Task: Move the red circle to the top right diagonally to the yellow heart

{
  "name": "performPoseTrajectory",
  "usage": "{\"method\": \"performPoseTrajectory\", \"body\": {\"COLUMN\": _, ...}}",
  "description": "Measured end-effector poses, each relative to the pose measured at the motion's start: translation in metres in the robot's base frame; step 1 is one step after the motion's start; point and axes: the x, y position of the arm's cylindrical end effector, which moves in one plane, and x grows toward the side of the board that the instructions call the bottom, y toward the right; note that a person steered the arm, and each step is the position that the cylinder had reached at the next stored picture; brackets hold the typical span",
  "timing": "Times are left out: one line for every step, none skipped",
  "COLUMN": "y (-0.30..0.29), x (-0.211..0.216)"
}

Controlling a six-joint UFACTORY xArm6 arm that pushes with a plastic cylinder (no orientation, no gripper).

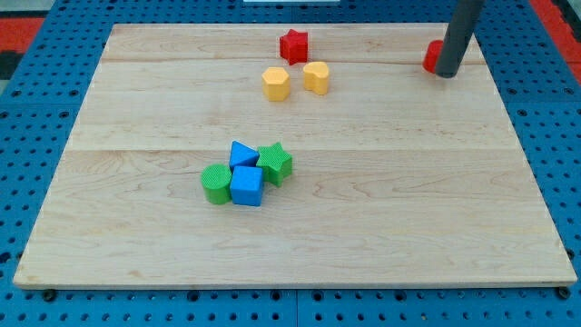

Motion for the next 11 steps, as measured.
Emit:
{"method": "performPoseTrajectory", "body": {"y": 0.014, "x": -0.021}}
{"method": "performPoseTrajectory", "body": {"y": 0.032, "x": -0.037}}
{"method": "performPoseTrajectory", "body": {"y": 0.046, "x": -0.053}}
{"method": "performPoseTrajectory", "body": {"y": -0.013, "x": -0.056}}
{"method": "performPoseTrajectory", "body": {"y": -0.026, "x": -0.057}}
{"method": "performPoseTrajectory", "body": {"y": -0.048, "x": -0.075}}
{"method": "performPoseTrajectory", "body": {"y": -0.06, "x": -0.104}}
{"method": "performPoseTrajectory", "body": {"y": -0.127, "x": -0.1}}
{"method": "performPoseTrajectory", "body": {"y": -0.191, "x": -0.1}}
{"method": "performPoseTrajectory", "body": {"y": -0.203, "x": -0.094}}
{"method": "performPoseTrajectory", "body": {"y": -0.204, "x": -0.093}}
